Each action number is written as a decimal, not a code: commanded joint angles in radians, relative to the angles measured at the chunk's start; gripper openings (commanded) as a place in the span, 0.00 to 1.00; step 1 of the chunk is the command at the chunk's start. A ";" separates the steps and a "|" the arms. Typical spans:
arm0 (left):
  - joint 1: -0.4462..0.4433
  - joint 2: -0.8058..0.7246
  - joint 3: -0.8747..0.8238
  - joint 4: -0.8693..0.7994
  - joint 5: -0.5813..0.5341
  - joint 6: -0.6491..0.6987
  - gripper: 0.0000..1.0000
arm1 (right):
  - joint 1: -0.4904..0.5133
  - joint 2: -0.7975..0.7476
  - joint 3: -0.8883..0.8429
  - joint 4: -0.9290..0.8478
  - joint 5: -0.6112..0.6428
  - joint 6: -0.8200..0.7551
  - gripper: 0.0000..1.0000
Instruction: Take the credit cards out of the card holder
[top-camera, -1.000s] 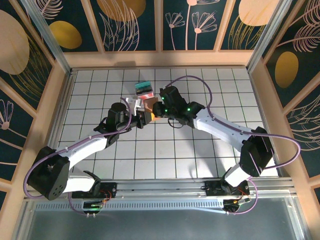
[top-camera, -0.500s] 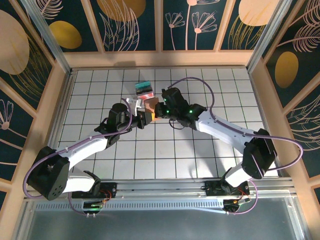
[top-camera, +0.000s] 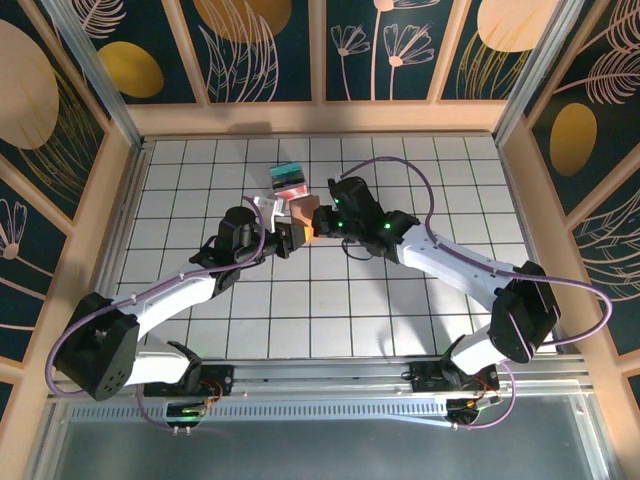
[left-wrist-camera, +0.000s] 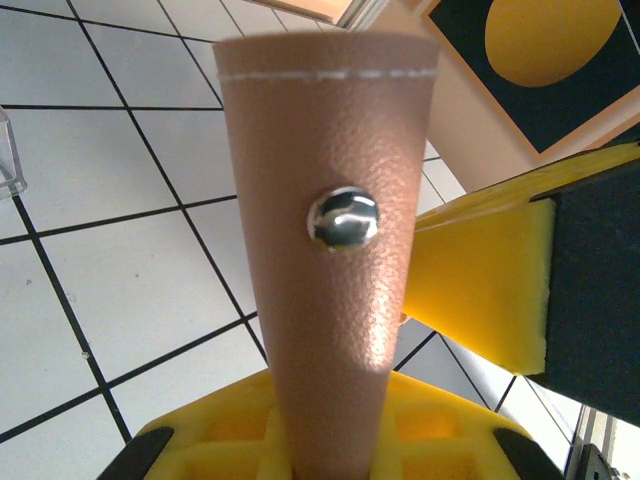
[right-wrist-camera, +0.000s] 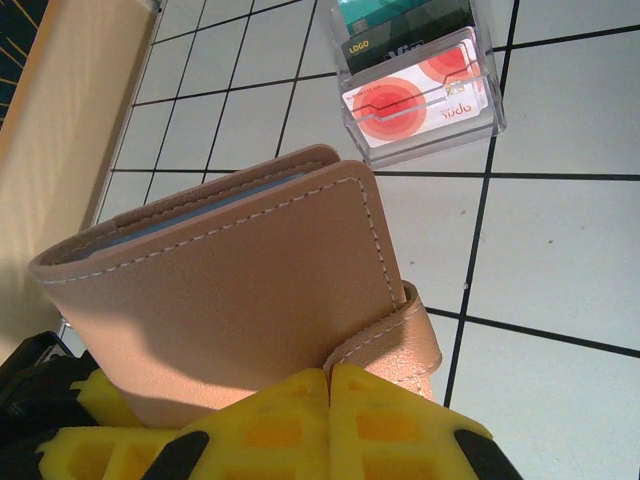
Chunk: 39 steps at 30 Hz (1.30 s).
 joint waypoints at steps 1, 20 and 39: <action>0.007 -0.011 0.034 0.031 -0.029 -0.014 0.00 | -0.043 -0.037 -0.029 -0.032 0.091 -0.013 0.00; 0.007 -0.019 0.025 0.022 -0.030 -0.009 0.00 | -0.103 -0.113 -0.105 0.029 0.064 -0.031 0.01; 0.007 -0.041 0.075 -0.015 0.108 0.106 0.00 | -0.195 -0.266 -0.357 0.471 -0.342 -0.182 0.80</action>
